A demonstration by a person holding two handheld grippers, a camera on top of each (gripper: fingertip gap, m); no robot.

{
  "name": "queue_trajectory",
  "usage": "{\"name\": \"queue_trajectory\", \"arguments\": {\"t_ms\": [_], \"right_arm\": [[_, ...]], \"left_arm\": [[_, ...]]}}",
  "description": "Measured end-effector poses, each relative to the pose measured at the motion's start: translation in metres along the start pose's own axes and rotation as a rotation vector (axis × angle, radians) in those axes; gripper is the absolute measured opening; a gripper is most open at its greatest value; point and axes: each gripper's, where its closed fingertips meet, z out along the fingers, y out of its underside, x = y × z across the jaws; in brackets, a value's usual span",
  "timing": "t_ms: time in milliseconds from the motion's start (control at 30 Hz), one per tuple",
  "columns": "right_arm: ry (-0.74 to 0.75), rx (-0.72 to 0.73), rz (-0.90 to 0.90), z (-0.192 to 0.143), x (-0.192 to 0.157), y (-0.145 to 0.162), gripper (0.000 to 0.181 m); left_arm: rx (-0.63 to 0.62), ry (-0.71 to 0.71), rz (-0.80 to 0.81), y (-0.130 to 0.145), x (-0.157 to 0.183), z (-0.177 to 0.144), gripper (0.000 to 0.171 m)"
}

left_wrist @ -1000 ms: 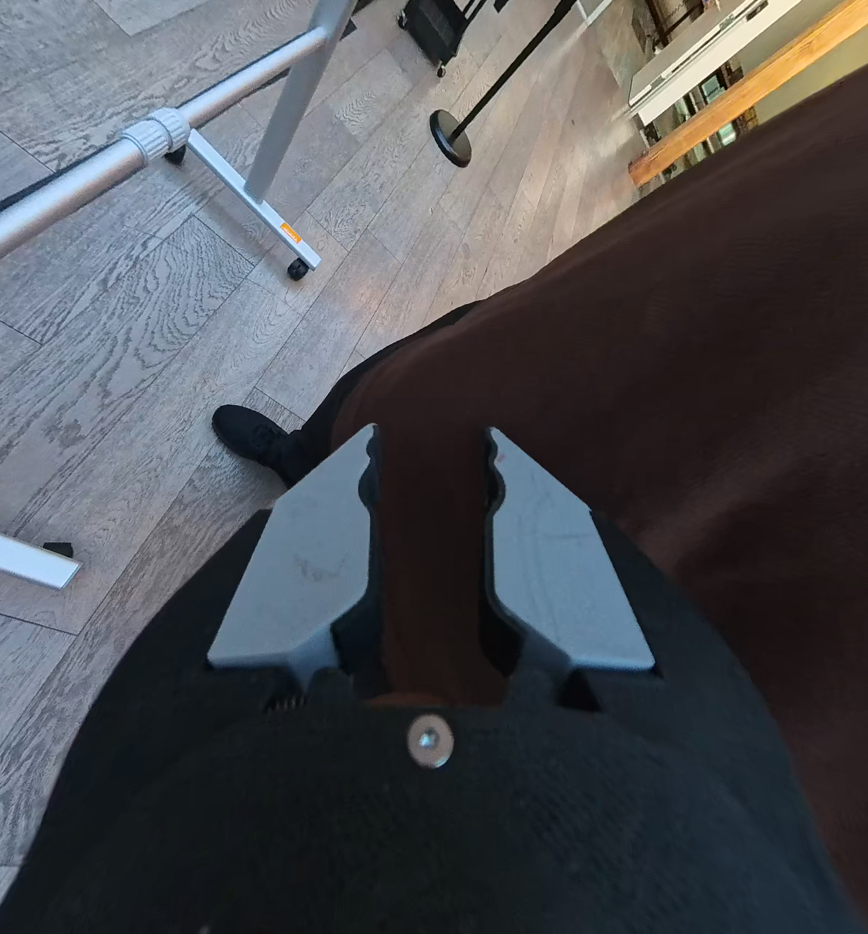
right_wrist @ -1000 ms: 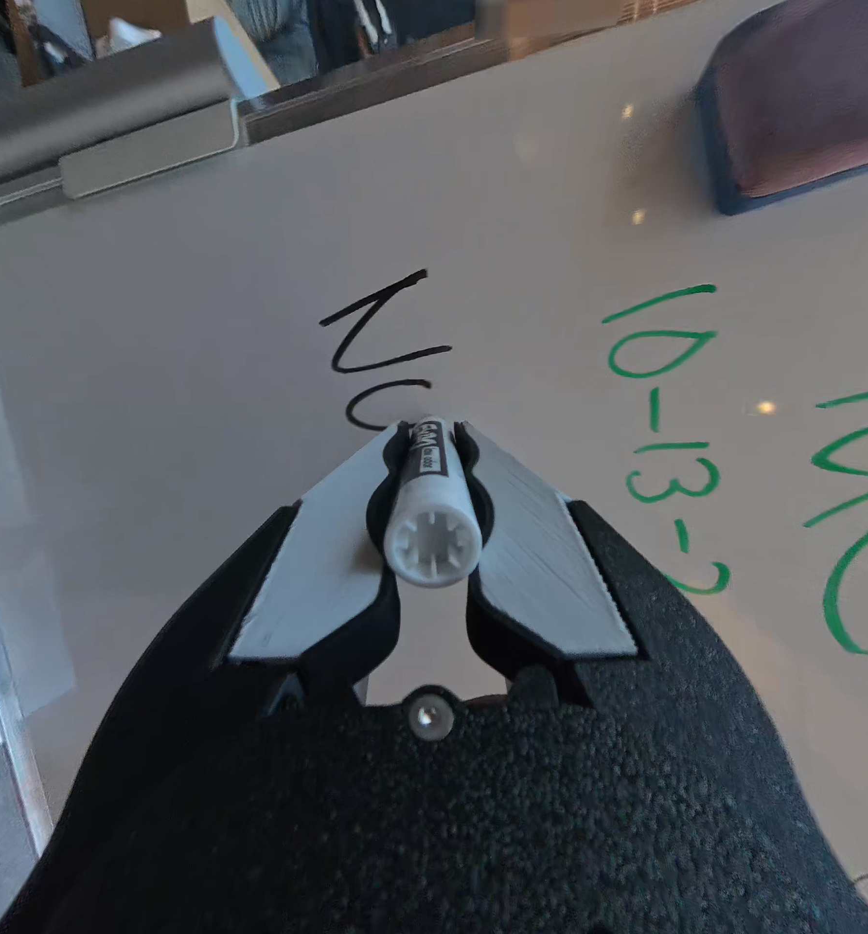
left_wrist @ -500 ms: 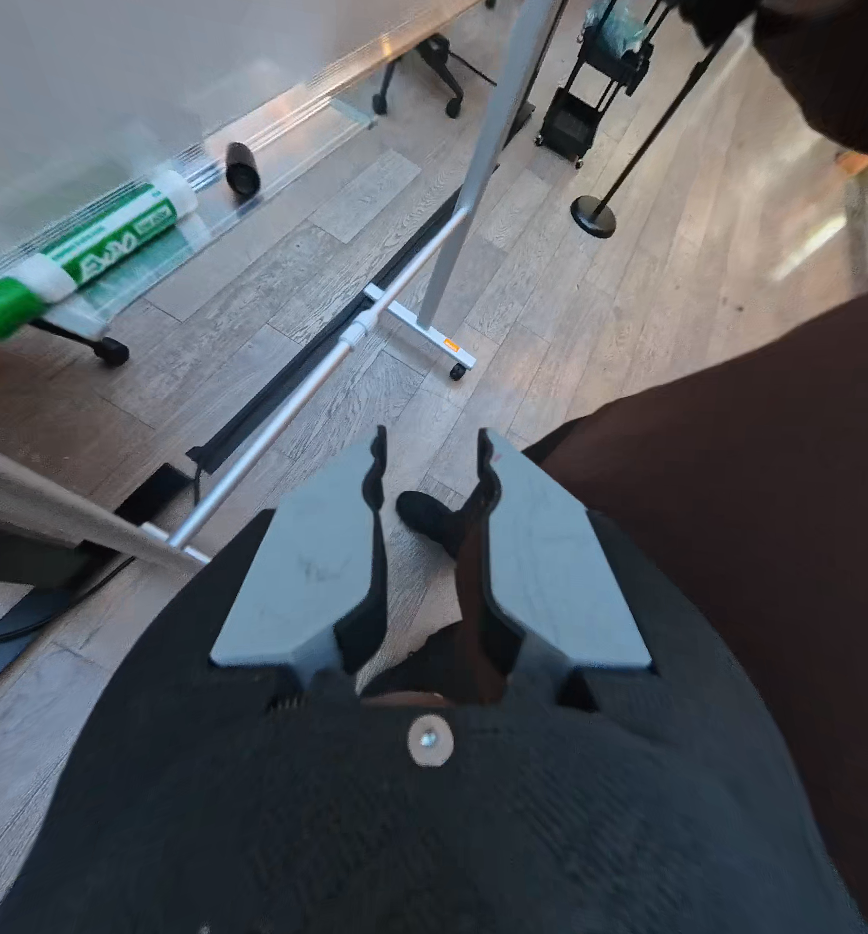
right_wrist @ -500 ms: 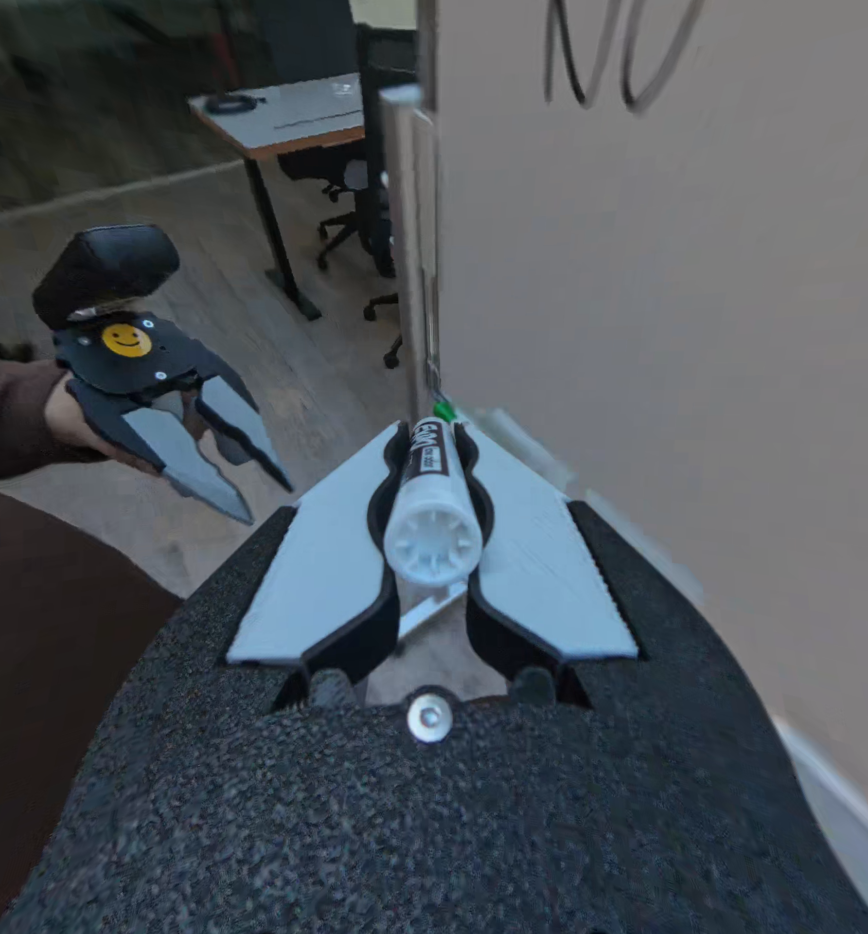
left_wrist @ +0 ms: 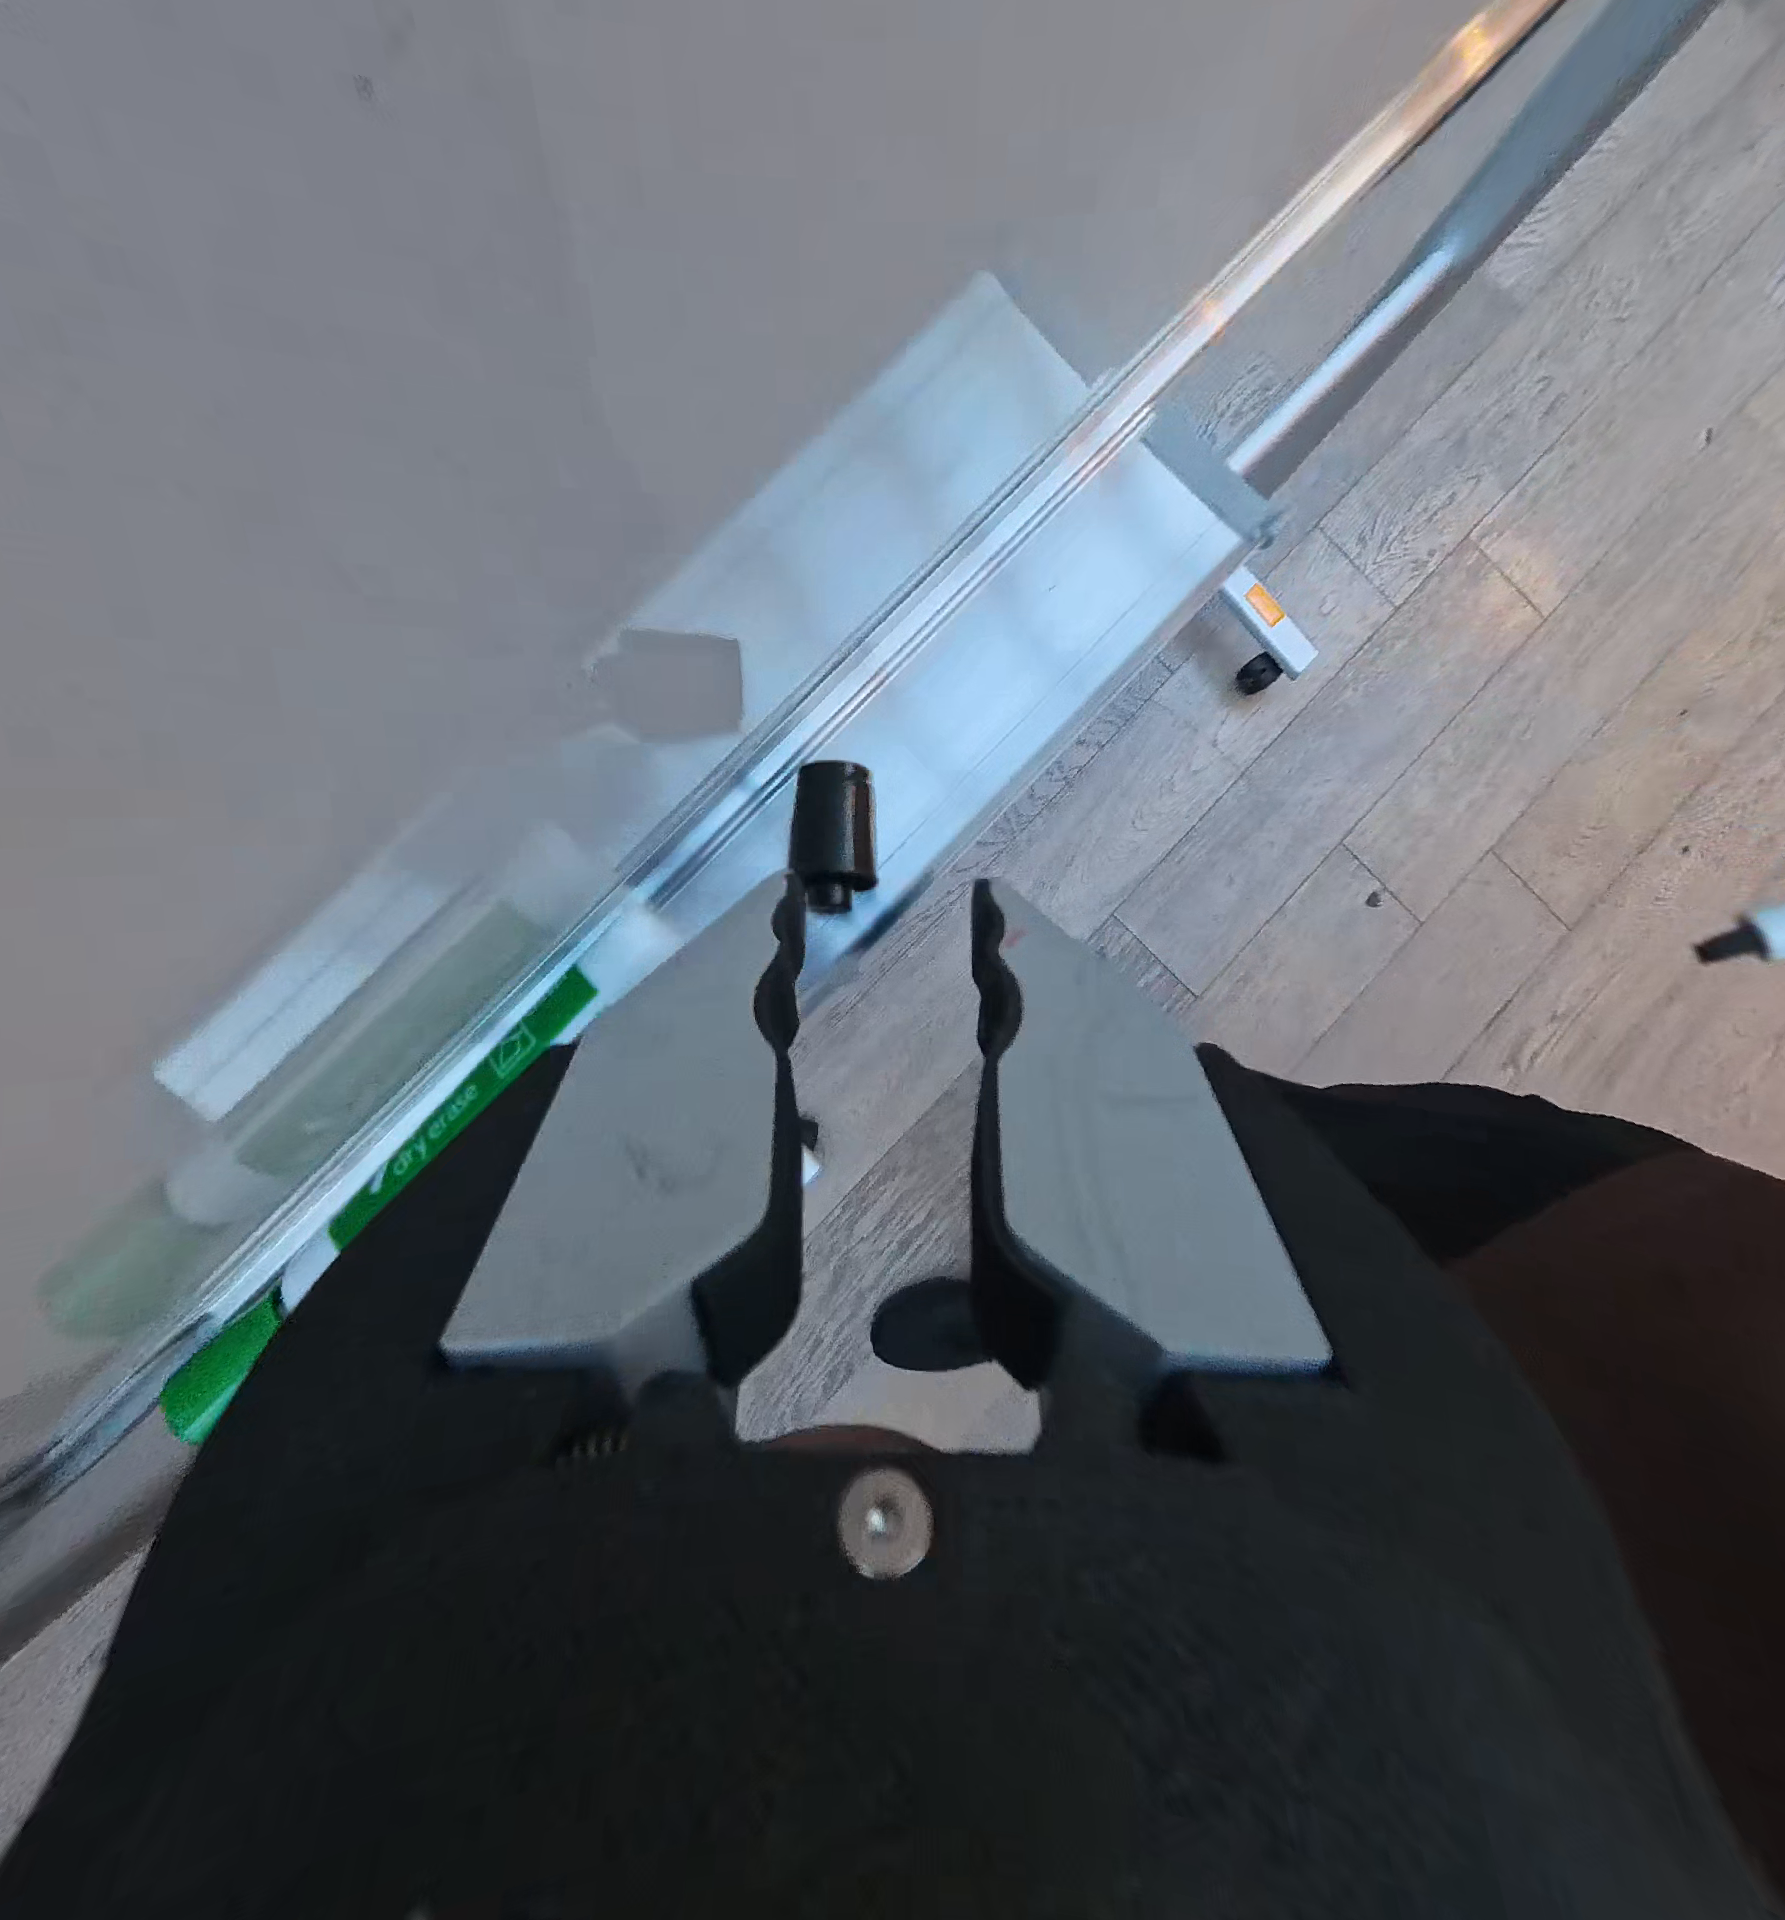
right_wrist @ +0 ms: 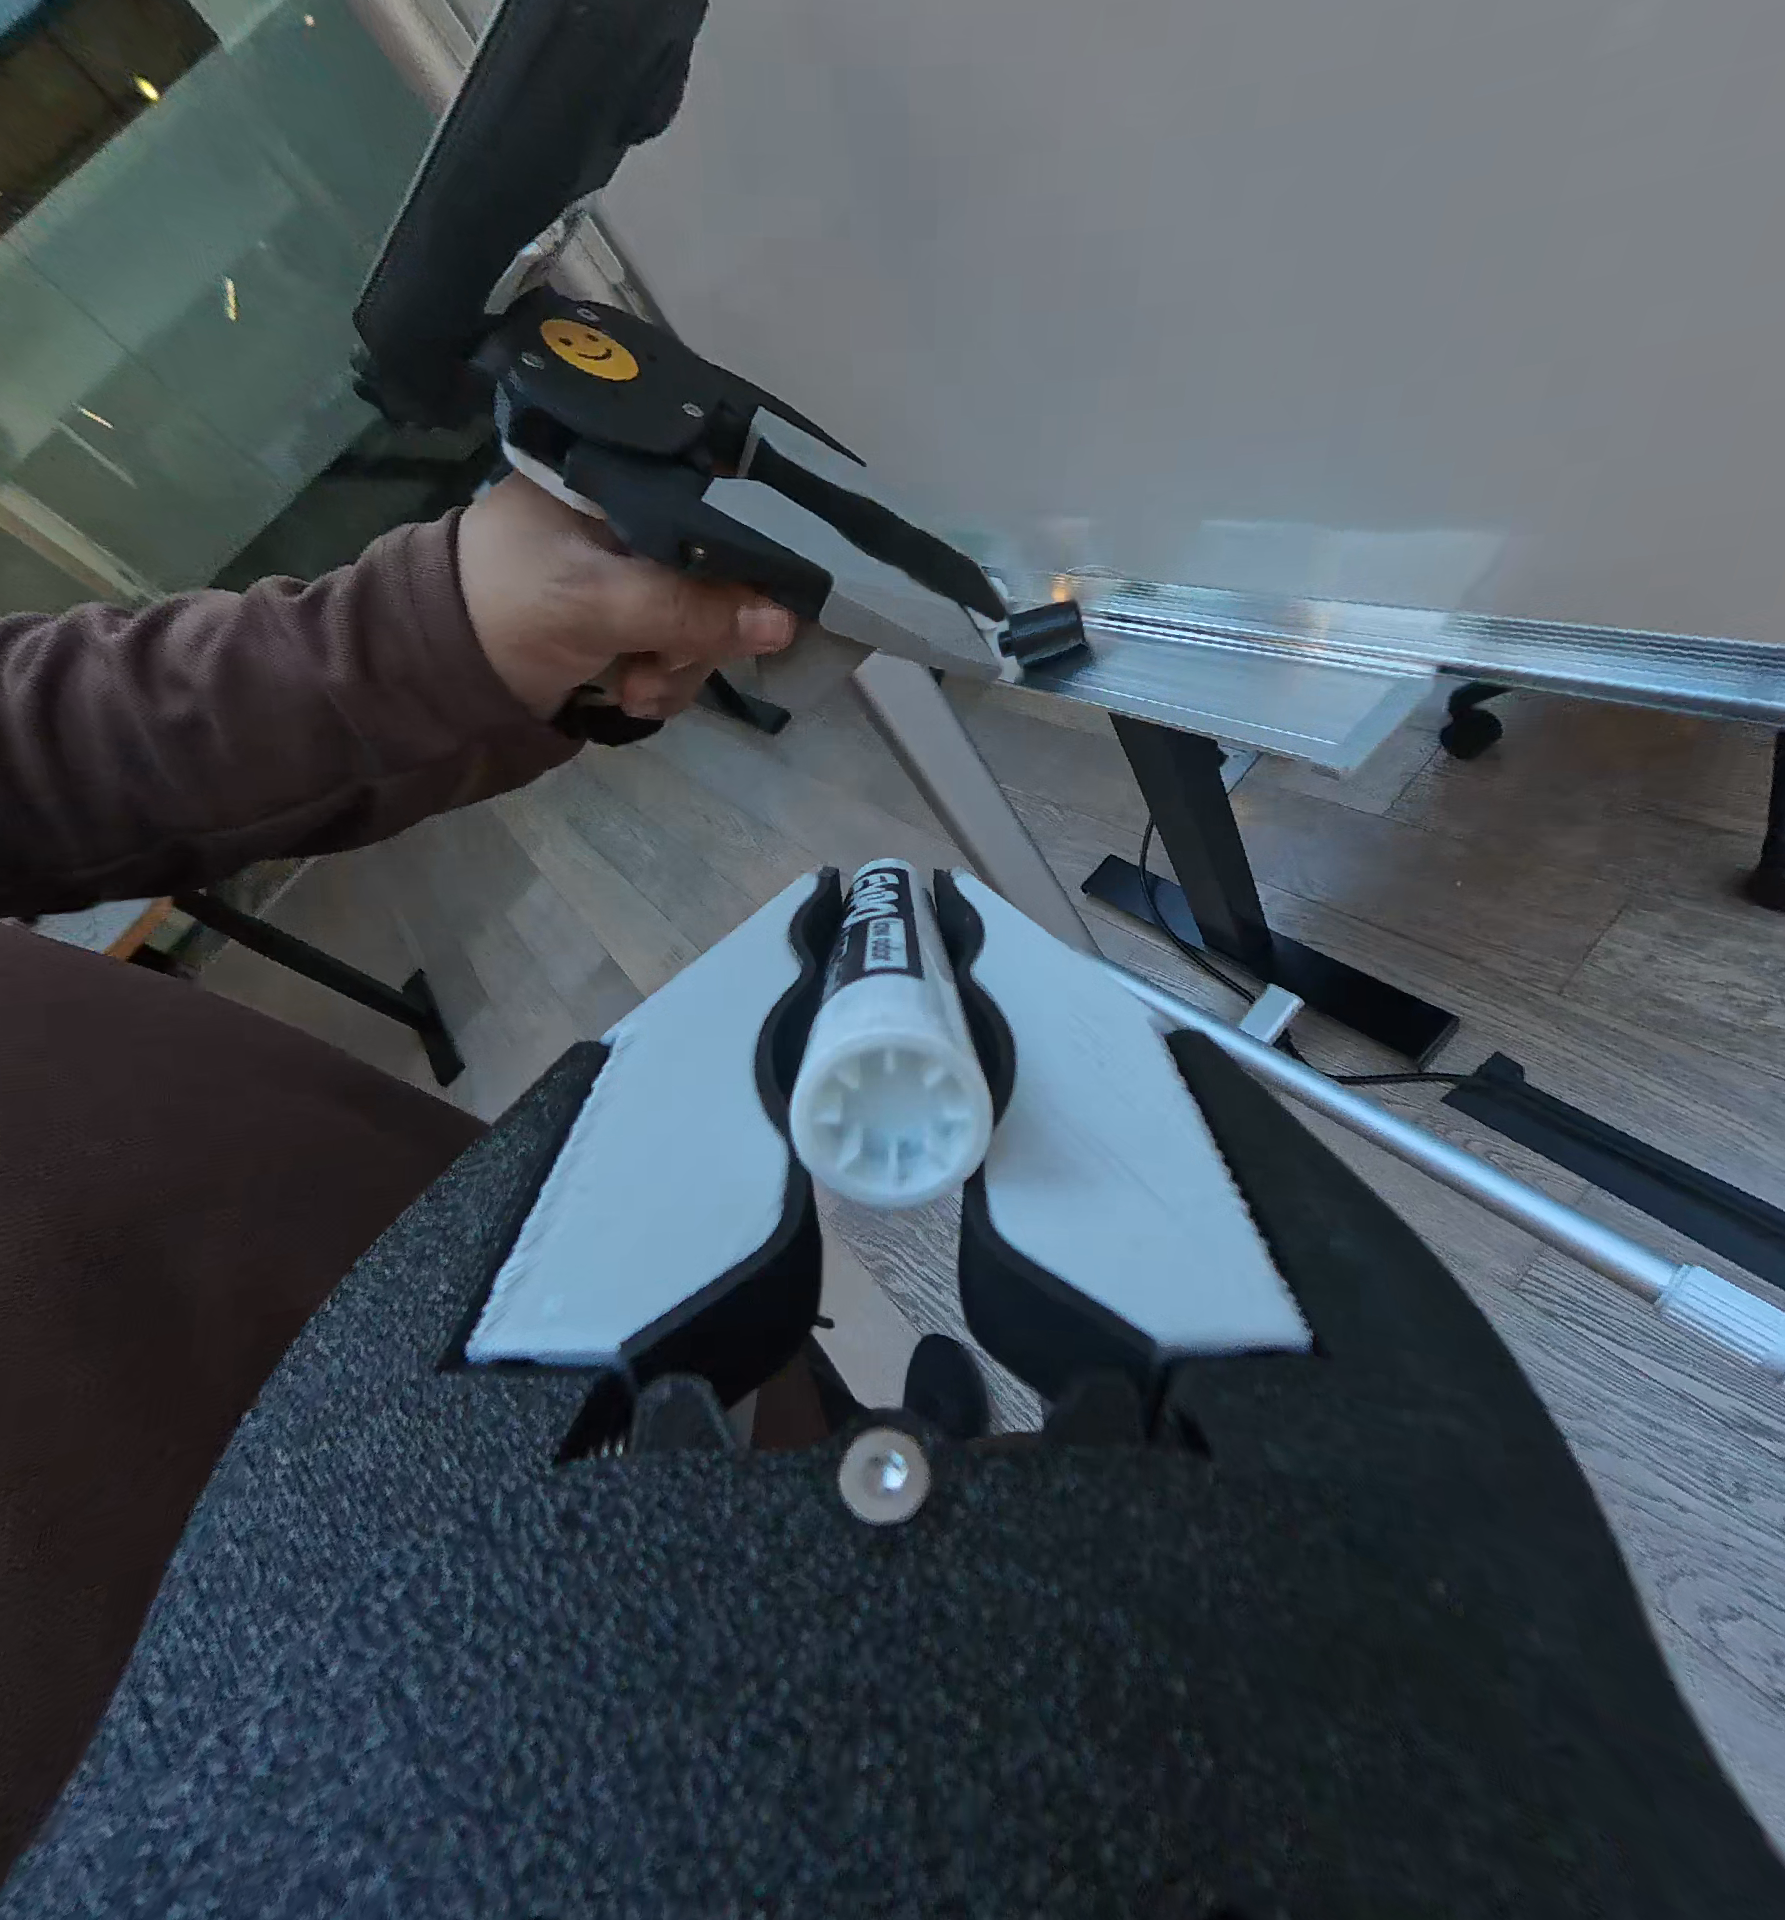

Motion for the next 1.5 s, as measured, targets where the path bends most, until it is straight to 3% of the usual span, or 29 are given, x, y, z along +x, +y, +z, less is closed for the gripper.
{"name": "queue_trajectory", "arguments": {"t_ms": [233, 667, 867, 1033, 1200, 1500], "right_arm": [[-0.095, 0.035, 0.07, -0.018, 0.032, -0.007, 0.018], [-0.173, 0.008, 0.083, -0.027, 0.062, -0.016, 0.018], [-0.331, 0.071, 0.23, -0.03, 0.043, -0.03, 0.018], [-0.486, 0.096, 0.27, -0.042, -0.001, -0.048, 0.018], [-0.487, -0.033, 0.103, -0.036, -0.057, -0.04, 0.018], [-0.426, -0.208, 0.006, -0.031, -0.105, -0.013, 0.018]], "left_arm": [[-0.061, -0.11, -0.036, -0.002, -0.009, 0.022, 0.018], [-0.015, -0.054, -0.063, -0.011, 0.017, 0.018, 0.013], [0.146, 0.269, 0.069, -0.03, 0.081, -0.015, 0.013], [0.212, 0.504, 0.107, -0.02, 0.126, -0.061, 0.013], [0.224, 0.694, 0.107, 0.004, 0.161, -0.096, 0.013], [0.184, 0.892, 0.043, 0.06, 0.173, -0.129, 0.013]]}}
